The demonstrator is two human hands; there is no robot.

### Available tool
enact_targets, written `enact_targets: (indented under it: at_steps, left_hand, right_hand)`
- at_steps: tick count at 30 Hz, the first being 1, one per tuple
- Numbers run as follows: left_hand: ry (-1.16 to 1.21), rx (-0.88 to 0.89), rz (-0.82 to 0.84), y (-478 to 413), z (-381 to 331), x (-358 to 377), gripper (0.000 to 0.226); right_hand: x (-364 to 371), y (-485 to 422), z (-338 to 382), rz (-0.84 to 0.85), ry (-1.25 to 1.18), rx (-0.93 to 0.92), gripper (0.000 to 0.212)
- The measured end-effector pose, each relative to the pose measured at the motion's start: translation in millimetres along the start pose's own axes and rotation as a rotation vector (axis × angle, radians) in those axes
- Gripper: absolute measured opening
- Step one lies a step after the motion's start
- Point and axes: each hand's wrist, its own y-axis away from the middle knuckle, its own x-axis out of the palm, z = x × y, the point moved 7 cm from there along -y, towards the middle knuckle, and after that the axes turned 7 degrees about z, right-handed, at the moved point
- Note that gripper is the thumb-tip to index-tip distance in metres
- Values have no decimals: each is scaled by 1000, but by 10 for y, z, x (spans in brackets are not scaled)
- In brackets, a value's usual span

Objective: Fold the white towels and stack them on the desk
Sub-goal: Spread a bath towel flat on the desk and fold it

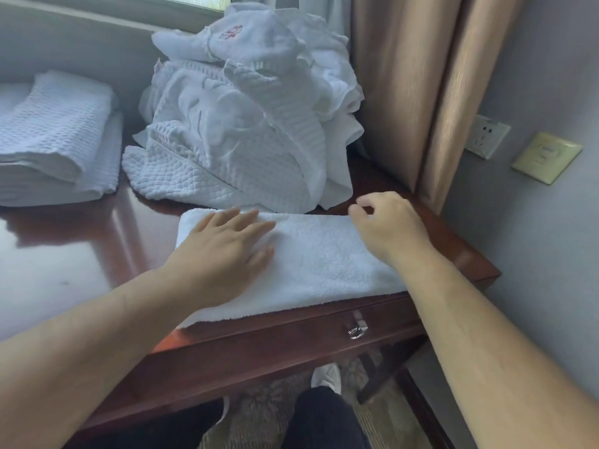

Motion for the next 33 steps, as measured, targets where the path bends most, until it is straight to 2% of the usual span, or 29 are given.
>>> enact_targets:
  at_steps: [3,4,8,19,24,30,33]
  left_hand:
    - [-32,-35,66,32,63,85,74]
    - [-38,-36,71,48,82,103,75]
    - [-50,-23,64,96,124,119,79]
    - [-26,-19,69,409,315,109,76]
    - [7,-78,63,796,630,32,77]
    - [123,-153,42,1277,1150,-107,54]
    - [179,-193,53,1500,1477,-183,51]
  right_hand:
    - [502,30,38,308,113,47,68]
    - [637,57,-14,363,140,67,73]
    - [762,74,-119,339,167,62,79]
    - [804,372,138,364,235,53,77]
    - [952,595,690,391,234,-25,76]
    - [1233,966,1631,379,189,-249,76]
    - [1325,1118,1929,394,169,-313,78]
